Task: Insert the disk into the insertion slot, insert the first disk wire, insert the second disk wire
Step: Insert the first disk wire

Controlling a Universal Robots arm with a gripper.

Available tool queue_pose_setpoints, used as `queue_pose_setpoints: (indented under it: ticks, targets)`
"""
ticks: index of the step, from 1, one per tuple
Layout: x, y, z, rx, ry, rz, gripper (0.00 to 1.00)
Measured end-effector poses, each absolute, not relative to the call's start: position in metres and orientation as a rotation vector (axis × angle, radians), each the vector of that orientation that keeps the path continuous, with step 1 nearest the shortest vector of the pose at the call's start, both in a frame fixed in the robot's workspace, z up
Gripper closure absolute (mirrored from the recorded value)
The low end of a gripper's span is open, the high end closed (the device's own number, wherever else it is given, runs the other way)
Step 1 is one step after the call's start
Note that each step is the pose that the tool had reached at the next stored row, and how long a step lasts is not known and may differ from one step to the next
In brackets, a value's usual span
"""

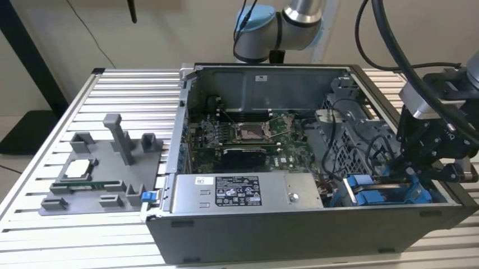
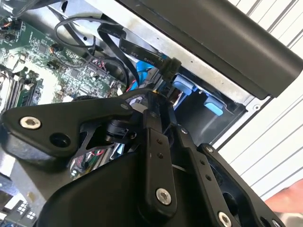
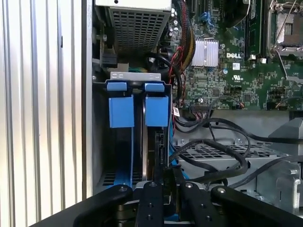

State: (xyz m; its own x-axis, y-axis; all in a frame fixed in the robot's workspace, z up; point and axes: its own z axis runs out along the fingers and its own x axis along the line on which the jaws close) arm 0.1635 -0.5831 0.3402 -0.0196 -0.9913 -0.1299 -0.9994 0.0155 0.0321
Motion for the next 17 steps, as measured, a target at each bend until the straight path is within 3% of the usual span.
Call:
queue_pose_setpoints:
  ticks: [17]
  targets:
    - [0.1611,-0.5859,0.3390,-2.088,2.245,0.177,1.00]
